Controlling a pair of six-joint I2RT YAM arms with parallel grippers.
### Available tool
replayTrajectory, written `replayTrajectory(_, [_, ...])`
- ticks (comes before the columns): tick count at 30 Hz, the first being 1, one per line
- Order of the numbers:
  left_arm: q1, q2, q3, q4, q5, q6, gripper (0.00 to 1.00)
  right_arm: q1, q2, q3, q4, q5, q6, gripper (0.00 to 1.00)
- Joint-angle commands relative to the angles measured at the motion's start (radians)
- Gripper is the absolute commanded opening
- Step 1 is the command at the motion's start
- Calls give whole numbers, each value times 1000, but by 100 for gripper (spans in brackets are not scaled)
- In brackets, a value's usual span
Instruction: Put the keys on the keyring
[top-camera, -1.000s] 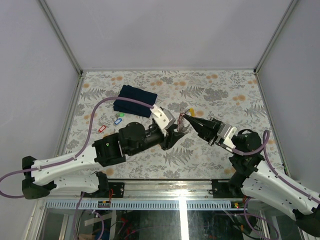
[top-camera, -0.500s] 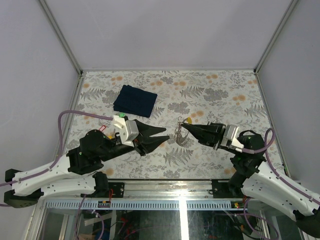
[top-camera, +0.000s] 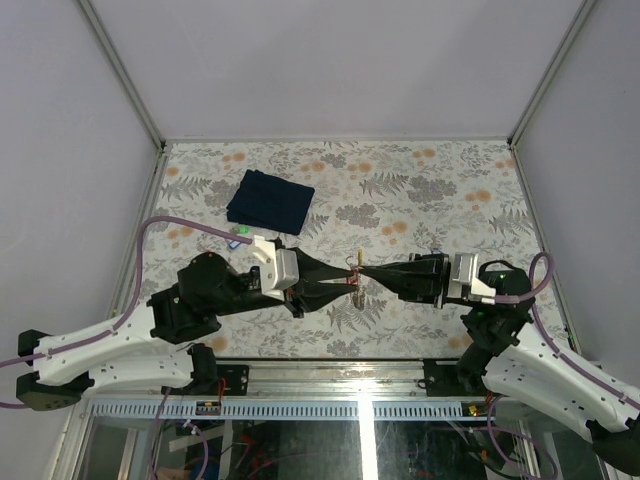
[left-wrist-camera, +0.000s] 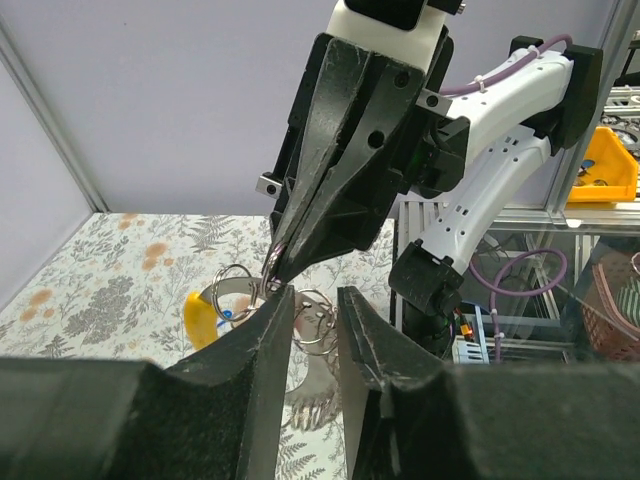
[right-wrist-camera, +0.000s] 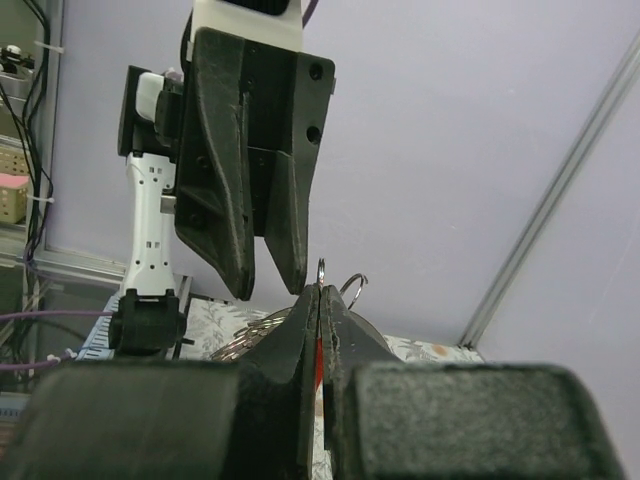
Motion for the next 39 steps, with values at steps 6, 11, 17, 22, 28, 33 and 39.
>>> replayTrajectory(6, [-1,-15,29,55,-16,13,22,5,-18,54,84,-61,50,0])
replayTrajectory(11, [0,-20,26,56,-24,11,20,5,-28,51,87,-57,48,0])
replayTrajectory(17, [-1,-17,26,62,-39,10,20,5,-31,54,84,-58,47,0])
replayTrajectory(22, [-1,-8,30,73,-25,12,23,5,-28,57,79,-69,51,0])
replayTrajectory(28, [0,17,48,70,16,20,23,5,-19,66,72,-86,54,0])
replayTrajectory(33, [0,33,61,65,41,24,23,5,-17,73,62,-94,56,0])
replayTrajectory(39, [-1,46,78,54,62,26,21,5,-15,76,51,-100,54,0])
